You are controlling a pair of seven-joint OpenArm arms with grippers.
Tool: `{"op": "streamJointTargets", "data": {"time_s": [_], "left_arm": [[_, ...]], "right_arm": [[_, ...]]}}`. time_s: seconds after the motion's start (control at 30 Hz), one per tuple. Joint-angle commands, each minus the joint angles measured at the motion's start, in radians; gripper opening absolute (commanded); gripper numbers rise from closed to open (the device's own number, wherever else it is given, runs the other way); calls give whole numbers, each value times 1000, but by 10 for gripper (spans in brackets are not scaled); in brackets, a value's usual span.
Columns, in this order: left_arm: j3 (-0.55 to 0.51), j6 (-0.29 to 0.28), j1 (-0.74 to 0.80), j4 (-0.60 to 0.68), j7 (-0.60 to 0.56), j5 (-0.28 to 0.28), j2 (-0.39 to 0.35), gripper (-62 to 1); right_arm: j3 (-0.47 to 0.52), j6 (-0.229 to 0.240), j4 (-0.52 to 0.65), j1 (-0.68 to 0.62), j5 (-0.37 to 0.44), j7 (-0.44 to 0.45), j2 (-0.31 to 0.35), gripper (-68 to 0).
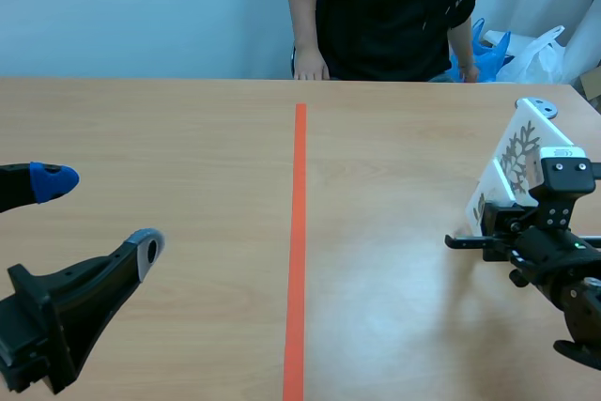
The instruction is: Sort the leaf by its shape. The table is split by an orange tape line. A compound leaf with several leaflets goes to the left side, a simple leaf with one blade goes to the right side. Return to the home posture when a red brick is placed on the table.
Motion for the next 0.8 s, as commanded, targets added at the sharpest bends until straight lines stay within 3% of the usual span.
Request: {"op": "streamJointTargets", "data": {"time_s": [0.0, 0.1, 0.33, 0.57, 0.77], "left_arm": [[-3, -1, 0, 14, -14, -7, 2, 14], [-3, -1, 0, 14, -14, -7, 2, 14], [-3, -1, 0, 14, -14, -7, 2, 14], [-3, -1, 0, 14, -14, -7, 2, 14], [-3, -1, 0, 14, -14, -7, 2, 14]], "right_arm": [[0, 0, 7, 14, 3, 29, 11, -637], [0, 0, -5, 14, 3, 30, 11, -631], [0, -7, -12, 14, 3, 29, 11, -521], [1, -3, -10, 14, 8, 70, 17, -295], [10, 8, 65, 11, 12, 69, 36, -217]]}}
